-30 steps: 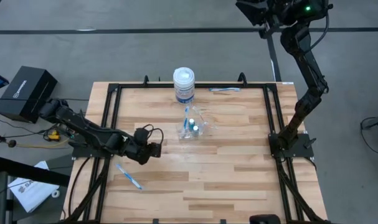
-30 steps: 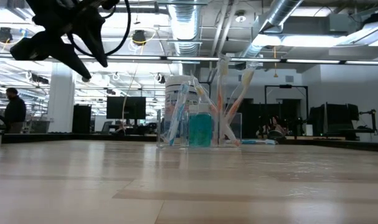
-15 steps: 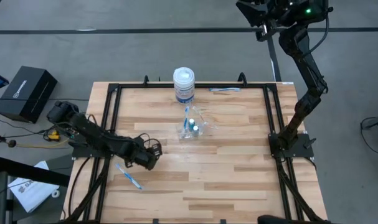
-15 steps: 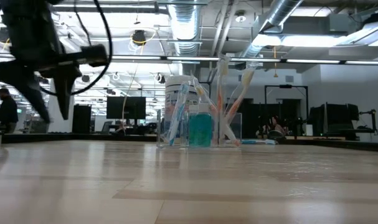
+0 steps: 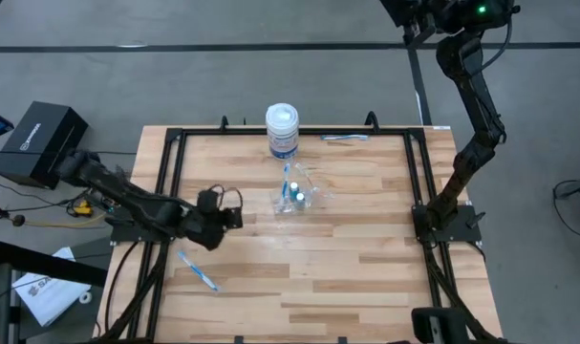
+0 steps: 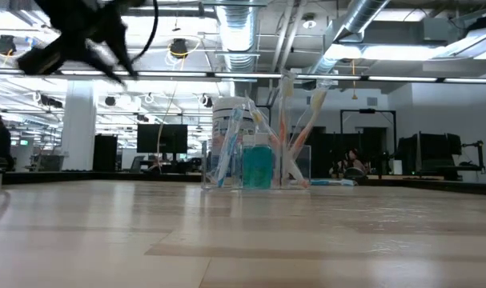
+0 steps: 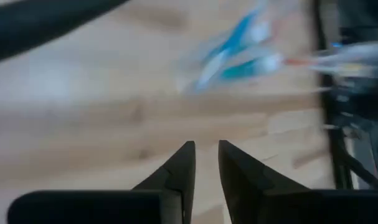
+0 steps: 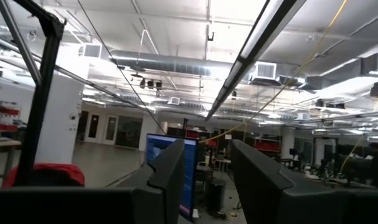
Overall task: Pick & Place toothbrushing station
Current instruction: Put the bottom blue toothbrush into the transparent organizer
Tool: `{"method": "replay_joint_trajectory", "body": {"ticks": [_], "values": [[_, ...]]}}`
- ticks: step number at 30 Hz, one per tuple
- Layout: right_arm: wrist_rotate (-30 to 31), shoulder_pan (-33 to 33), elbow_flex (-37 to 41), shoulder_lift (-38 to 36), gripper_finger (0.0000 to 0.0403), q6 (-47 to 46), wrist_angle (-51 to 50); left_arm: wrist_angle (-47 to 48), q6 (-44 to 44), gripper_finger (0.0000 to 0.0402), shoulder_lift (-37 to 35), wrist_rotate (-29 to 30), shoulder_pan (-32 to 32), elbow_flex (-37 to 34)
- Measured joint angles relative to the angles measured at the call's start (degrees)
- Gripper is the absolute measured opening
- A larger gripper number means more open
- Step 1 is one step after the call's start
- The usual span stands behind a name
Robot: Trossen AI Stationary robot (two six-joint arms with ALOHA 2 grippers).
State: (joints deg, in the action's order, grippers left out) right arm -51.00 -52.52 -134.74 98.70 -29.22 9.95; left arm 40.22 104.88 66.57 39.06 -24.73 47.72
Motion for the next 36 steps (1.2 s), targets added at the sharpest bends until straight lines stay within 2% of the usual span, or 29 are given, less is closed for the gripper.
{"method": "replay_joint_trajectory", "body": {"ticks": [3, 5, 8, 12, 17, 20, 24, 30, 34, 36], "values": [[-0.1, 0.5, 0.0, 0.0, 0.0120, -2.0, 0.2, 0.3, -14.6, 0.0069, -6.4, 4.8, 0.5, 0.0], [-0.1, 1.2, 0.0, 0.0, 0.0120, -3.1, 0.2, 1.1, -24.2, 0.0070, -10.3, 3.3, 1.6, 0.0], [-0.1, 2.9, 0.0, 0.0, 0.0120, -5.4, 0.9, 3.6, -37.1, 0.0067, -14.1, -8.2, 4.3, 0.1], [-0.1, 6.1, 0.0, 0.0, 0.0120, -8.0, 1.3, 11.1, -51.2, 0.0066, -14.6, -22.3, 6.0, 0.0], [0.2, 11.6, 0.0, 0.0, 0.0120, -7.5, 1.3, 27.7, -67.1, 0.0083, -14.1, -36.5, 6.0, 0.0], [4.1, 15.4, 0.0, 0.0, 0.0120, -6.4, 1.2, 34.0, -75.8, 0.0101, -14.5, -41.6, 5.2, 0.0], [9.6, 19.9, 0.0, 0.0, 0.0120, -3.9, -0.3, 33.9, -88.1, 0.0130, -15.6, -42.6, 3.5, 0.0], [13.8, 24.5, 0.0, 0.0, 0.0120, -0.8, -0.5, 34.3, -97.9, 0.0170, -15.6, -48.4, 1.2, -3.2], [13.8, 25.9, 0.0, 0.0, 0.0120, -0.8, -1.0, 33.8, -98.6, 0.0176, -15.5, -50.3, -1.5, -8.1], [13.8, 26.4, 0.0, 0.0, 0.0120, -0.5, -1.5, 32.3, -98.6, 0.0173, -15.5, -51.1, -2.9, -8.1]]}}
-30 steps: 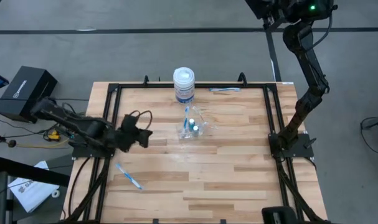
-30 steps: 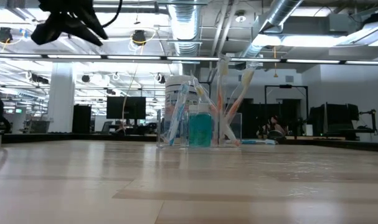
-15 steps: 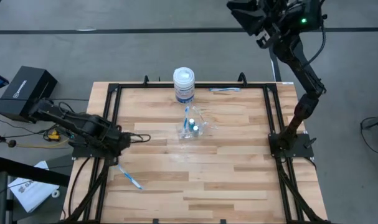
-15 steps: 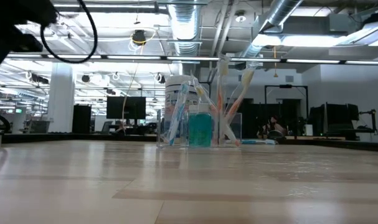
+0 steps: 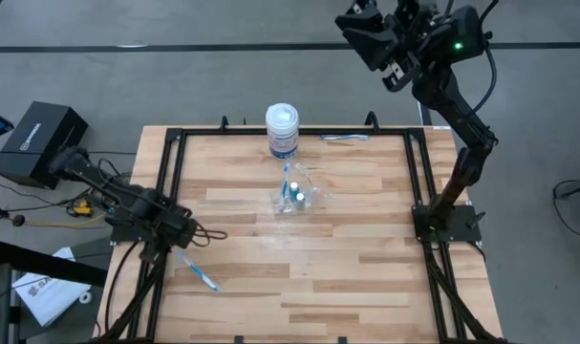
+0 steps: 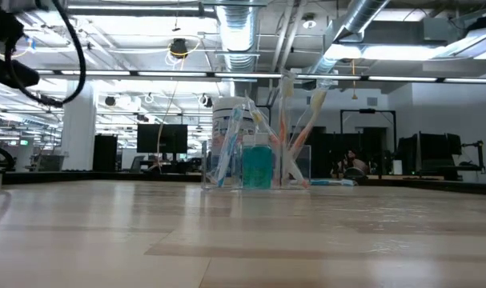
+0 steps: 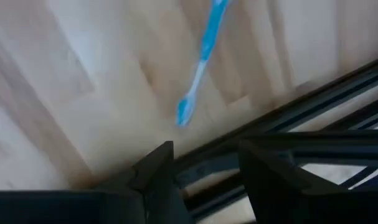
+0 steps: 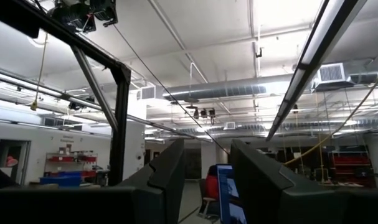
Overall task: Pick & Place toothbrushing station
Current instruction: Put the bottom blue toothbrush into the transparent organizer
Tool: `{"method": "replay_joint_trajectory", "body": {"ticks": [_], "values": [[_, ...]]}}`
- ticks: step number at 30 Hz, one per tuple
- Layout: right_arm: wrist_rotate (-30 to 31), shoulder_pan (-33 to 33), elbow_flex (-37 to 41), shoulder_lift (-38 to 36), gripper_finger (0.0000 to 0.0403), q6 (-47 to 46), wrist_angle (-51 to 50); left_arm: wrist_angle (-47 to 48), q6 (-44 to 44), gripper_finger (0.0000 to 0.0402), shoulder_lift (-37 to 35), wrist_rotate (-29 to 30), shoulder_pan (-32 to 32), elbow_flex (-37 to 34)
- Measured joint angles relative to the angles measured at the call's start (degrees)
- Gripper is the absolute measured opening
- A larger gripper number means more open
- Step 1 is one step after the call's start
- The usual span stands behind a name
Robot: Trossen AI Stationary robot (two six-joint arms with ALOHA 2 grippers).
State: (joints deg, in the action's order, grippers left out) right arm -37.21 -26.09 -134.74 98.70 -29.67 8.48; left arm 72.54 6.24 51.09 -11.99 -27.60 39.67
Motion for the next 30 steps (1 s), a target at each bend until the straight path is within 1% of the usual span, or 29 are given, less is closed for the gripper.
{"method": "replay_joint_trajectory", "body": {"ticks": [5, 11, 15, 20, 22, 25, 30], "values": [[0.0, 1.1, 0.0, 0.0, 0.0120, 4.0, -2.6, -0.2, 2.1, 0.0156, 0.4, -0.1, -0.5, 0.1], [0.2, 1.1, 0.0, 0.0, 0.0120, 4.2, -2.6, -3.6, 6.0, 0.0144, 1.2, -1.9, -0.7, -0.6], [0.2, 1.1, 0.0, 0.0, 0.0120, 4.4, -2.5, -9.6, 9.3, 0.0145, 2.3, -1.7, -0.6, -3.1], [0.1, 1.1, 0.0, 0.0, 0.0120, 4.4, -2.7, -12.9, 14.7, 0.0153, 5.2, -1.9, -0.6, -5.9], [0.0, 1.1, 0.0, 0.0, 0.0120, 4.4, -3.1, -13.7, 15.5, 0.0155, 6.3, -2.0, -0.6, -6.5], [-0.2, 1.1, 0.0, 0.0, 0.0120, 4.3, -3.5, -17.1, 15.8, 0.0157, 7.7, -2.0, -0.6, -7.9], [-0.4, 1.1, 0.0, 0.0, 0.0120, 4.2, -4.0, -22.5, 19.0, 0.0153, 10.1, -2.1, -0.6, -10.8]]}}
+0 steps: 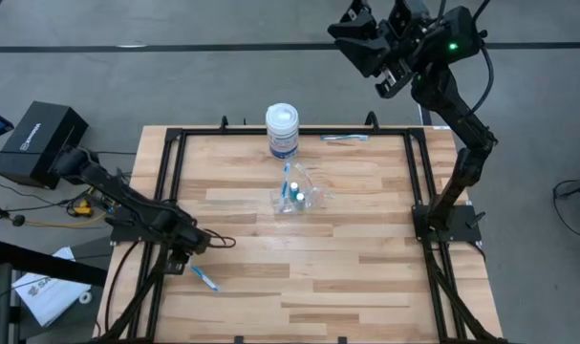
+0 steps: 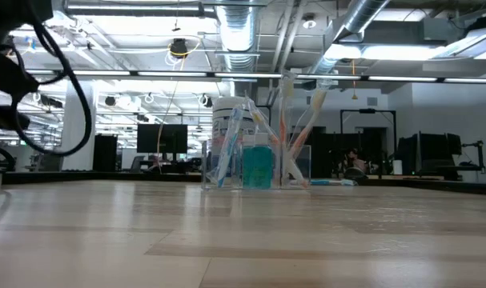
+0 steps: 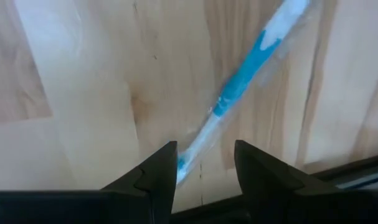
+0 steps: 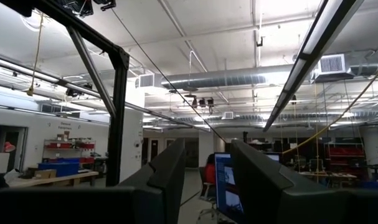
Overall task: Pick & Place toothbrushing station
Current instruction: Put the bottom blue toothbrush into the transparent organizer
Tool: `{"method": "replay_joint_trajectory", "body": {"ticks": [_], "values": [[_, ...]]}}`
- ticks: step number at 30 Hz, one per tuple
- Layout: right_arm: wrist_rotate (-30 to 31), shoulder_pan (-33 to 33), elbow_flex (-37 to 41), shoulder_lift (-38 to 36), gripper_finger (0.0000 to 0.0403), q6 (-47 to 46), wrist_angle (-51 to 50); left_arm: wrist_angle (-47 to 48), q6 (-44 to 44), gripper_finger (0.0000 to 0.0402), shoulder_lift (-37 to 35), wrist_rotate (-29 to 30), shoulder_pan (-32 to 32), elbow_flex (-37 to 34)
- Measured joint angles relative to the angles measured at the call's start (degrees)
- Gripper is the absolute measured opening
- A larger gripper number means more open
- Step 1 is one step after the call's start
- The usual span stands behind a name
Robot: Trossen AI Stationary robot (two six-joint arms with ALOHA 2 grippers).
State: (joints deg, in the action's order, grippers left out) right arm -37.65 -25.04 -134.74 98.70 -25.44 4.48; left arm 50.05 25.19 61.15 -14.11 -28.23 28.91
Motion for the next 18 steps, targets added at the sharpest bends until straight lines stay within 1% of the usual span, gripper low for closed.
{"method": "replay_joint_trajectory", "body": {"ticks": [6, 10, 14, 18], "values": [[0.0, -0.2, 0.0, 0.0, 0.0120, 0.0, -1.0, -1.9, 1.0, 0.0148, 1.0, -0.8, -1.1, -0.2], [0.0, -0.2, 0.0, 0.0, 0.0120, 0.0, -1.3, -6.1, 4.3, 0.0147, 1.3, -0.5, -3.4, -0.6], [-0.7, -0.2, 0.0, 0.0, 0.0120, 0.0, -1.6, -8.7, 9.8, 0.0146, 1.3, -0.5, -6.3, -3.5], [-1.1, -0.2, 0.0, 0.0, 0.0120, 0.0, -1.6, -9.6, 13.6, 0.0145, 1.2, -2.8, -9.6, -6.0]]}}
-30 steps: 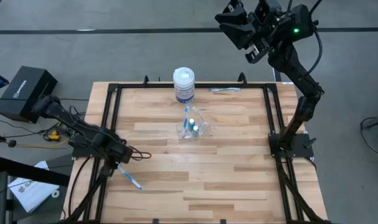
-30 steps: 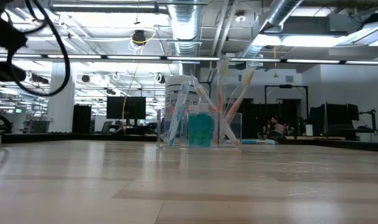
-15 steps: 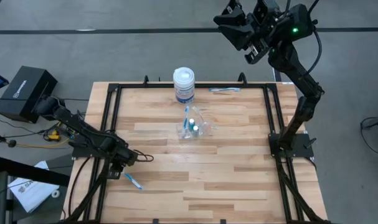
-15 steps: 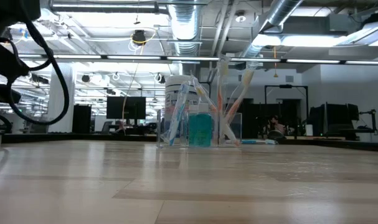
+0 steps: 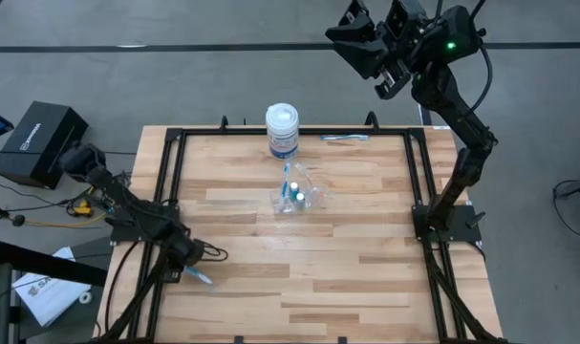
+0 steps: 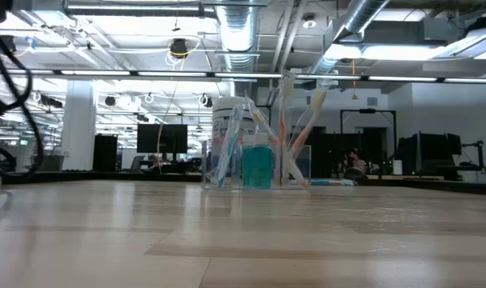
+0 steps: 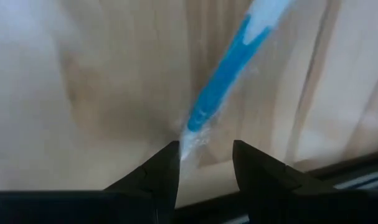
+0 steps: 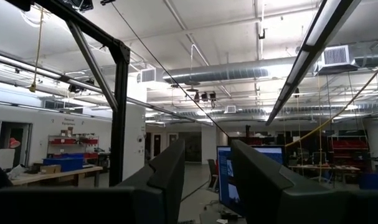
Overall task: Pick & Place toothbrushing station
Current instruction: Put the bottom blue toothbrush into the transparent organizer
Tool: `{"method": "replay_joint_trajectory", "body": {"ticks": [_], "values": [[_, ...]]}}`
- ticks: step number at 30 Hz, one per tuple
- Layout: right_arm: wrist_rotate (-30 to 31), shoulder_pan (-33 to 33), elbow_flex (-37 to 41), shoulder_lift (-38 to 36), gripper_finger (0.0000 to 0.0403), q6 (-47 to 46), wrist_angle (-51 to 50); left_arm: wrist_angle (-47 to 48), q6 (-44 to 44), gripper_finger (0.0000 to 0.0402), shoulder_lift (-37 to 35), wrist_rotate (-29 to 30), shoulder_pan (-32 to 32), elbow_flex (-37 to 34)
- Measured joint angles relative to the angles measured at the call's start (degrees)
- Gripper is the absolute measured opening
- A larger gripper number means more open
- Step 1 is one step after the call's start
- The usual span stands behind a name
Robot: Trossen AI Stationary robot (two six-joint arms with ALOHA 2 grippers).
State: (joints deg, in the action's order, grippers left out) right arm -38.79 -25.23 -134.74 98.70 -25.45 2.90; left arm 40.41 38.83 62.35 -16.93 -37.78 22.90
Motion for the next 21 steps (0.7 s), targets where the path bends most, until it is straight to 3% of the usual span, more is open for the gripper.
{"method": "replay_joint_trajectory", "body": {"ticks": [10, 13, 17, 21], "values": [[0.0, 0.0, 0.0, 0.0, 0.0120, 0.0, 0.0, -4.1, 3.7, 0.0137, 0.0, 2.6, -2.0, -1.2], [0.1, 0.0, 0.0, 0.0, 0.0120, 0.0, 0.0, -4.2, 6.4, 0.0104, 0.0, 3.6, -2.0, -1.2], [0.1, 0.0, 0.0, 0.0, 0.0120, 0.0, 0.0, -5.5, 9.9, 0.0019, 0.1, 4.1, -2.0, -1.2], [0.1, 0.0, 0.0, 0.0, 0.0120, 0.1, 0.0, -9.2, 14.1, 0.0005, 0.1, 5.0, -2.0, -1.2]]}}
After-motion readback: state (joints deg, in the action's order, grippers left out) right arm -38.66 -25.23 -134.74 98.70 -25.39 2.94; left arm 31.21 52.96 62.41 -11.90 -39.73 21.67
